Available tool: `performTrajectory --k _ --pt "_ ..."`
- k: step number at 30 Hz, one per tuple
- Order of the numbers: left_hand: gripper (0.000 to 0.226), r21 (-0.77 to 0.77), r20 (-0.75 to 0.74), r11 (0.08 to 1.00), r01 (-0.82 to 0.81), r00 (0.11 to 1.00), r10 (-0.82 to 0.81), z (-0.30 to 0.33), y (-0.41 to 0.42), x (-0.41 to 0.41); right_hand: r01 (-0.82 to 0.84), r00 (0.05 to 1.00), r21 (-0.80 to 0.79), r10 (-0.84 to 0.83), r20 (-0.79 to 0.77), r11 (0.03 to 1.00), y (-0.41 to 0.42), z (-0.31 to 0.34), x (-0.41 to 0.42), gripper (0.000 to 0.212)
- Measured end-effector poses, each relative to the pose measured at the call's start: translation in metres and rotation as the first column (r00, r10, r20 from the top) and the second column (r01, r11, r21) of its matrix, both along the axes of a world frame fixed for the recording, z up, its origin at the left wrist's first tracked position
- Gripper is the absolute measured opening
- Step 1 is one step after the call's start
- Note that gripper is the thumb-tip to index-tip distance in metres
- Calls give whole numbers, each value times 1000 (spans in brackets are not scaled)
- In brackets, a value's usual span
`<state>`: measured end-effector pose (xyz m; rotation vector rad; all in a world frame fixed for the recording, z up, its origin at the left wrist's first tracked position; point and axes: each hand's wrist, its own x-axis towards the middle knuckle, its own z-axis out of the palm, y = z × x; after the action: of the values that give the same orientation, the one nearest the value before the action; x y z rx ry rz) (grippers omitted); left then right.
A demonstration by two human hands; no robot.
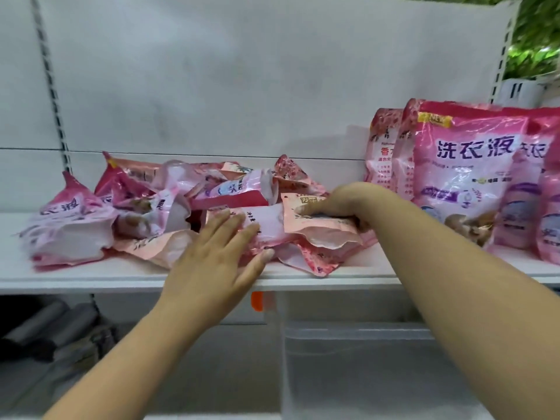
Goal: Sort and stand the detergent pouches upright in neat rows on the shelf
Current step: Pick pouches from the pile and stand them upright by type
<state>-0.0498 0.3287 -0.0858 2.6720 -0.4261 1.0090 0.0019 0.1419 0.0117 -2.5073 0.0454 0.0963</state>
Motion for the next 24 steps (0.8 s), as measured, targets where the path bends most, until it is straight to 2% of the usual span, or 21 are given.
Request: performTrajectory --k 2,4,6,9,11,12,13,14,16,17,19,20,21,23,24 --pt "97 33 25 999 5 1000 -6 -1 3 3 23 998 17 -24 65 1000 -7 -2 -5 40" --pt "82 115 77 993 -32 997 23 -4 4 4 27 978 34 -33 204 999 -18 -5 -12 35" --pt "84 103 76 994 -47 996 39 -5 2 3 -55 928 244 -40 369 968 -29 -7 -23 32" --pt "99 17 -9 1000 -11 1000 12 12 3 2 -146 809 491 -182 559 859 -42 1 -40 44" --pt "99 -111 -36 992 63 997 -67 33 -2 2 -245 818 674 -224 530 697 -43 10 -44 43" --pt "90 -251 -75 961 118 987 -141 44 -8 2 -299 844 756 -209 494 583 -39 14 -45 42" --pt "74 -418 -136 890 183 956 -260 54 -16 0 -335 866 807 -177 467 487 -33 15 -45 41" --pt "58 -586 -195 776 233 889 -414 63 -27 -1 -361 878 831 -145 455 422 -26 16 -45 40" --pt "42 -774 -232 585 242 752 -617 75 -45 0 -410 881 845 -92 465 344 -8 16 -41 40" --pt "37 -816 -207 525 241 726 -656 79 -49 4 -432 876 842 -73 477 322 -2 16 -37 37" --pt "16 -855 -112 455 249 767 -631 89 -46 15 -438 871 826 -60 488 355 0 17 -30 28" --pt "9 -860 -71 445 249 805 -588 94 -37 22 -409 872 800 -70 485 440 -4 17 -26 29" --pt "7 -853 -48 462 241 847 -530 100 -28 28 -351 873 736 -82 480 579 -11 16 -22 33" --pt "9 -816 -60 548 187 914 -402 113 -1 45 -174 886 487 -80 457 856 -28 6 -13 45" --pt "15 -797 -75 584 153 935 -347 119 12 54 -92 903 342 -66 424 935 -35 -1 -10 51"
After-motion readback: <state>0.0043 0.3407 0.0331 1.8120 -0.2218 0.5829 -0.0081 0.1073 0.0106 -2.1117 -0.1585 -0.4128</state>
